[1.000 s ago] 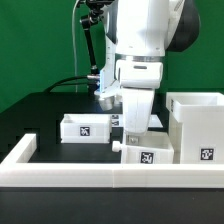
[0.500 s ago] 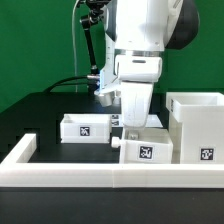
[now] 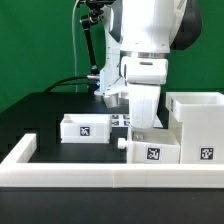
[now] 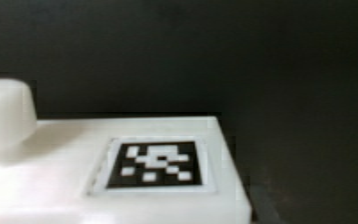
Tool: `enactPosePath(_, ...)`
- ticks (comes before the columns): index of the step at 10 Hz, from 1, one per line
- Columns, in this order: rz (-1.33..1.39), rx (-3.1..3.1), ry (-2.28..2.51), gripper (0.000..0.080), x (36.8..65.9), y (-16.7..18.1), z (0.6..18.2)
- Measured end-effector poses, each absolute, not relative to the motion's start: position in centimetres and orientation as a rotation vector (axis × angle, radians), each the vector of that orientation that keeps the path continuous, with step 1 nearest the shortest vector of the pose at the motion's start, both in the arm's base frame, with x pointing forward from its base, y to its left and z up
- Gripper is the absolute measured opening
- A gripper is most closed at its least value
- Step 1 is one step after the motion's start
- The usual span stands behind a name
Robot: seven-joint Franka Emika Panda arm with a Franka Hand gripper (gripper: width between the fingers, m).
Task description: Assemble drawer
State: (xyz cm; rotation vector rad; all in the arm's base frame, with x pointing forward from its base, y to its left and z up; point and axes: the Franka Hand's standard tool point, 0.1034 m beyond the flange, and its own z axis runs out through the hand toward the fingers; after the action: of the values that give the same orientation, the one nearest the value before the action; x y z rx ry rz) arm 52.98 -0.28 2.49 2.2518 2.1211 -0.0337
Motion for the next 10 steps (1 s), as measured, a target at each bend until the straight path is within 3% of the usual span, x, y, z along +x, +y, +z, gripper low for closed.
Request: enactPosePath(10, -0.096, 2.262, 2.155, 0.0042, 52.87, 0.21, 2.28)
